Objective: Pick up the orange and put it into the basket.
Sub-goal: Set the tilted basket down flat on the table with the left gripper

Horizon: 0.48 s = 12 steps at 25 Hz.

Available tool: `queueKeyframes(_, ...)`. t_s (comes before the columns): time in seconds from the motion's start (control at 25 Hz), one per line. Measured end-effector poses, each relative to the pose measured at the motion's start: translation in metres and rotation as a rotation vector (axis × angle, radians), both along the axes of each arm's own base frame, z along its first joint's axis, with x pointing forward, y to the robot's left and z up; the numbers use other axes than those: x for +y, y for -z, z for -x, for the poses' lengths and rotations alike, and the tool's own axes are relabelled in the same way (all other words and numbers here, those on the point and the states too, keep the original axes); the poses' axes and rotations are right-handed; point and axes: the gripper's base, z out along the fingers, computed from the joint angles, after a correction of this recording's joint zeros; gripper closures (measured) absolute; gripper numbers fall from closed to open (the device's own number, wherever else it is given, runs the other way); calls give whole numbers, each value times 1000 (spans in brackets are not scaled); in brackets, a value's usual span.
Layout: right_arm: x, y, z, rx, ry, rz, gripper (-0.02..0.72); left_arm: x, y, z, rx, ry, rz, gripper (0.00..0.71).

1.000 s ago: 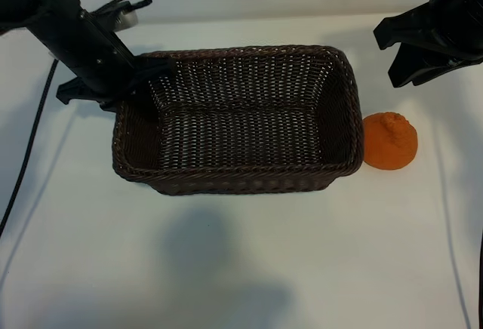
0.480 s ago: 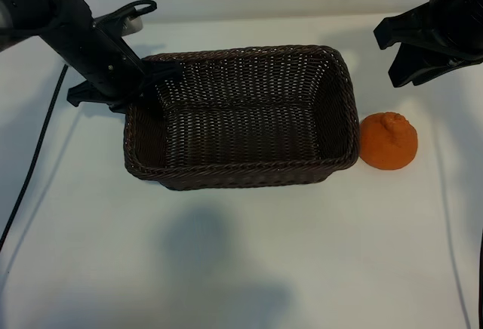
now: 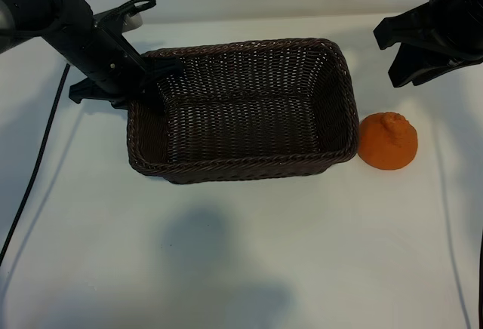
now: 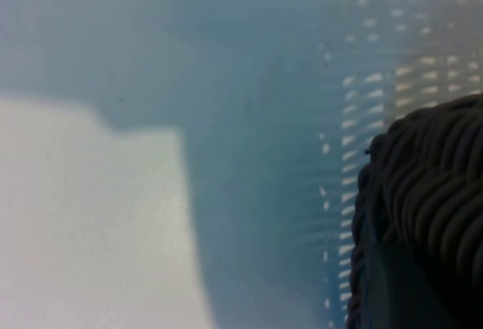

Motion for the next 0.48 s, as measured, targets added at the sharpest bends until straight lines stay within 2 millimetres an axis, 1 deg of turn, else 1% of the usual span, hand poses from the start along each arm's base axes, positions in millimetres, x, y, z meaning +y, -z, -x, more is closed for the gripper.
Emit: queueKeyframes(0.48, 0, 0, 0, 0, 1, 0, 456, 0, 0, 2, 18, 9, -6, 554)
